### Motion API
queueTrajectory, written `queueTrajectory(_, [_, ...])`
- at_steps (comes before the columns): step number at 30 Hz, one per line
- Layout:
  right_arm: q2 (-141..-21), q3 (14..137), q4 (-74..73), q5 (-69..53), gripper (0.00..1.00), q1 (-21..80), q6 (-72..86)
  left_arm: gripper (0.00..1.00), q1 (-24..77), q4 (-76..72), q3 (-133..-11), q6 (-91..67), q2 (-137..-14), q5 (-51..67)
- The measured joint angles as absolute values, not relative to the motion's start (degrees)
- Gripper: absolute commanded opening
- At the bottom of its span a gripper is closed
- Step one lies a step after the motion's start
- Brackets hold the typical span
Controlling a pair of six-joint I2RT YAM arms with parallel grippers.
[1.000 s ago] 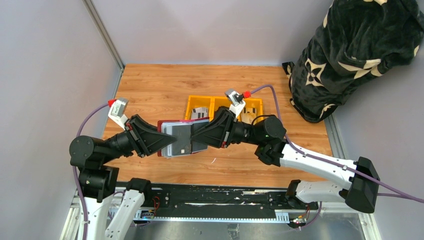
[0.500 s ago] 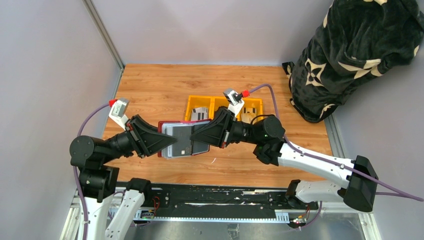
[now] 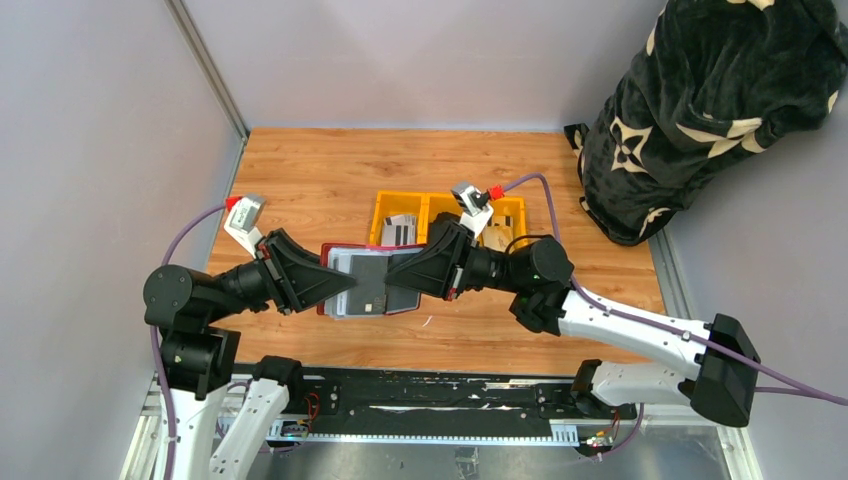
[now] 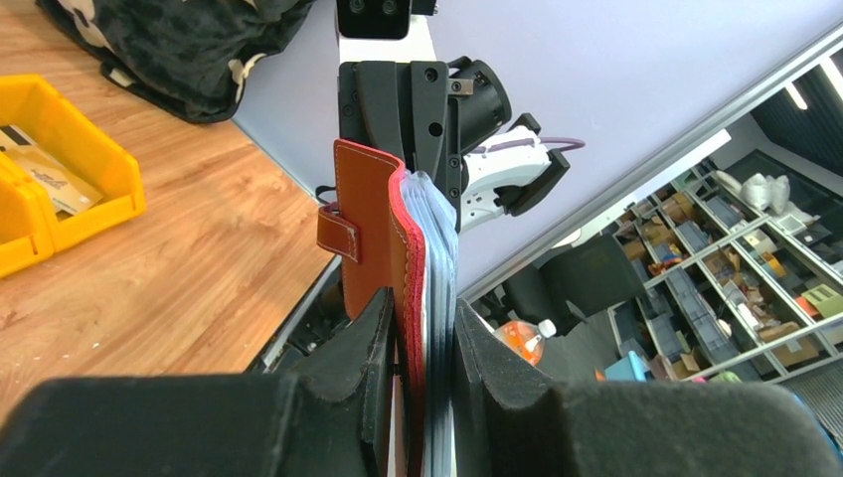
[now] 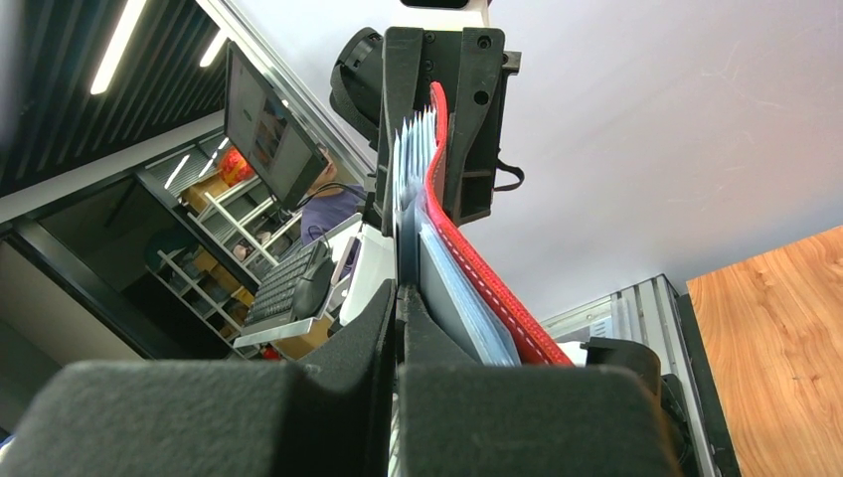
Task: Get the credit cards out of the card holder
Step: Remove the credit card from the card holder.
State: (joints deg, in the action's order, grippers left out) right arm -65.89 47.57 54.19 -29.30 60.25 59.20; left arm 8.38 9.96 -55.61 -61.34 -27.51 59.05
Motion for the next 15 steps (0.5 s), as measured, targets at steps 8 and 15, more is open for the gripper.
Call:
queueTrajectory(8, [-62.52, 45.36, 54.61, -28.86, 0.0, 59.46, 59.16, 0.0, 8.38, 9.65, -56.49, -61.56, -27.75, 58.89])
queueTrajectory(15, [-63.7, 45.52, 56.07, -29.36, 0.2, 59.51, 59.31, 0.0, 8.38, 9.26, -56.99, -61.49, -27.64, 58.7])
